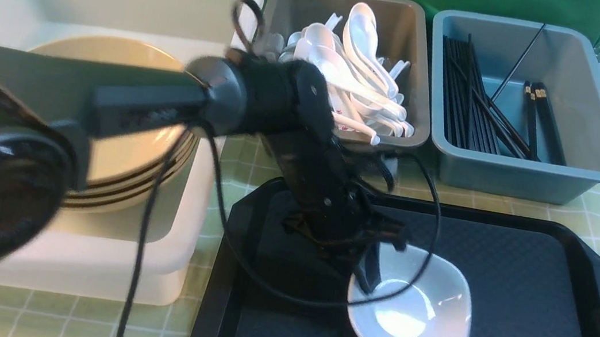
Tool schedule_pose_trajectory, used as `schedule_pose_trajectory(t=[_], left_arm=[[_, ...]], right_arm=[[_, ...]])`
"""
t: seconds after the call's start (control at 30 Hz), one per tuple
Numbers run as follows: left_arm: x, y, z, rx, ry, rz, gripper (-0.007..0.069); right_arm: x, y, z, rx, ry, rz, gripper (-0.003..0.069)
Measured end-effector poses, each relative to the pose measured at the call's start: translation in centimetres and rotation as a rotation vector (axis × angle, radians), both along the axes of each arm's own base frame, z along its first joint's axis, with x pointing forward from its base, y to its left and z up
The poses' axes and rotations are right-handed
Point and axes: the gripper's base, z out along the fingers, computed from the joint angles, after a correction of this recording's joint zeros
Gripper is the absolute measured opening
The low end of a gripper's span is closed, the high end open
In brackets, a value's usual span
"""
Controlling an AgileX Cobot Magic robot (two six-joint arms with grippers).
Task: On green table put chopsticks spoon bowls plates into blue grey white boxes.
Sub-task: 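Grasp the small white bowl on the black tray by its rim with the left gripper, then place the white bowl into the white bin with the other dishes with the left gripper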
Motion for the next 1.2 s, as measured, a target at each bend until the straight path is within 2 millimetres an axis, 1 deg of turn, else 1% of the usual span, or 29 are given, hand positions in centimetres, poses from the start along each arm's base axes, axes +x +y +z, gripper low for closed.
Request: schedule_pose_trajectory(t=[0.03,0.07,0.13,0.17,0.2,0.23,0.27,0.3,0.33,0.37,0.4,0.43,0.47,0.5,0.53,0.57,0.6,0.63,0.67,0.73,0.8,0.87,0.9,0.93,0.97,1.07,1.2], left_arm=[[0.0,0.4,0.7,-0.003,-0.015,-0.003,0.0015],[0.0,1.0,2.5,-0.025,-0.048,-0.002,0.0015],[-0.1,2.6,6.0,-0.067,-0.111,0.015,0.0015],[-0.1,2.8,6.4,-0.070,-0.117,0.018,0.0015],[-0.4,4.4,9.0,-0.096,-0.160,0.038,0.0015],[-0.5,5.5,10.4,-0.107,-0.178,0.052,0.0015],[-0.7,7.4,12.4,-0.123,-0.211,0.085,0.0015],[-0.9,8.5,13.2,-0.126,-0.222,0.106,0.0015],[-1.1,10.5,14.5,-0.132,-0.245,0.148,0.0015],[-1.5,13.1,15.9,-0.134,-0.275,0.208,0.0015],[-1.9,14.9,16.4,-0.130,-0.288,0.254,0.0015],[-2.6,17.7,17.5,-0.125,-0.322,0.333,0.0015],[-2.7,18.2,17.6,-0.124,-0.327,0.347,0.0015],[-3.9,21.4,18.3,-0.107,-0.361,0.446,0.0015],[-5.4,24.0,18.5,-0.089,-0.381,0.530,0.0015],[-5.8,24.8,18.8,-0.085,-0.396,0.561,0.0015],[-8.1,27.7,18.9,-0.058,-0.426,0.688,0.0015],[-9.0,28.6,18.5,-0.043,-0.435,0.742,0.0015],[-10.6,30.2,18.6,-0.019,-0.486,0.847,0.0015],[-12.7,31.8,17.7,0.027,-0.544,0.988,0.0015],[-14.1,32.7,17.1,0.092,-0.594,1.067,0.0015],[-14.7,33.0,16.5,0.149,-0.599,1.095,0.0015],[-14.9,33.5,15.8,0.212,-0.575,1.123,0.0015],[-14.8,34.0,15.4,0.254,-0.558,1.154,0.0015],[-14.8,34.0,15.4,0.260,-0.558,1.159,0.0015],[-13.9,35.7,14.3,0.356,-0.528,1.233,0.0015],[-12.4,37.4,13.7,0.362,-0.473,1.280,0.0015]], right_arm=[[0.0,0.2,0.2,0.002,-0.018,0.030,0.0479],[0.1,0.5,0.9,0.007,-0.043,0.062,0.0448],[0.6,1.0,2.3,0.008,-0.082,0.112,0.0350],[0.7,1.0,2.4,0.007,-0.085,0.119,0.0337],[1.3,1.3,3.5,0.006,-0.109,0.143,0.0235],[1.8,1.6,4.3,0.004,-0.122,0.161,0.0158],[2.4,1.9,4.9,0.004,-0.131,0.174,0.0102],[2.9,2.1,5.2,0.004,-0.128,0.182,0.0079],[3.6,2.4,5.7,0.003,-0.129,0.191,0.0054],[4.3,2.9,6.2,0.006,-0.131,0.206,0.0037],[4.6,3.2,6.4,0.007,-0.130,0.219,0.0031],[5.1,3.8,6.7,0.011,-0.131,0.245,0.0025],[5.1,3.9,6.9,0.014,-0.135,0.251,0.0024],[5.5,4.8,7.0,0.023,-0.130,0.298,0.0024],[5.6,5.8,7.1,0.040,-0.133,0.354,0.0024],[5.5,6.1,7.2,0.044,-0.136,0.369,0.0024],[5.7,7.4,7.1,0.063,-0.131,0.431,0.0024],[5.7,8.2,6.9,0.068,-0.127,0.462,0.0024],[5.8,9.5,6.6,0.073,-0.117,0.499,0.0024],[6.0,11.4,6.0,0.074,-0.111,0.541,0.0024],[6.2,12.7,5.7,0.068,-0.110,0.569,0.0024],[6.5,13.5,5.7,0.065,-0.109,0.587,0.0024],[6.8,14.1,5.9,0.067,-0.108,0.593,0.0024],[6.9,14.4,6.2,0.071,-0.111,0.594,0.0024],[6.9,14.5,6.2,0.072,-0.112,0.595,0.0024],[7.0,14.6,6.8,0.082,-0.123,0.592,0.0024],[6.9,14.6,6.8,0.078,-0.109,0.604,0.0024]])
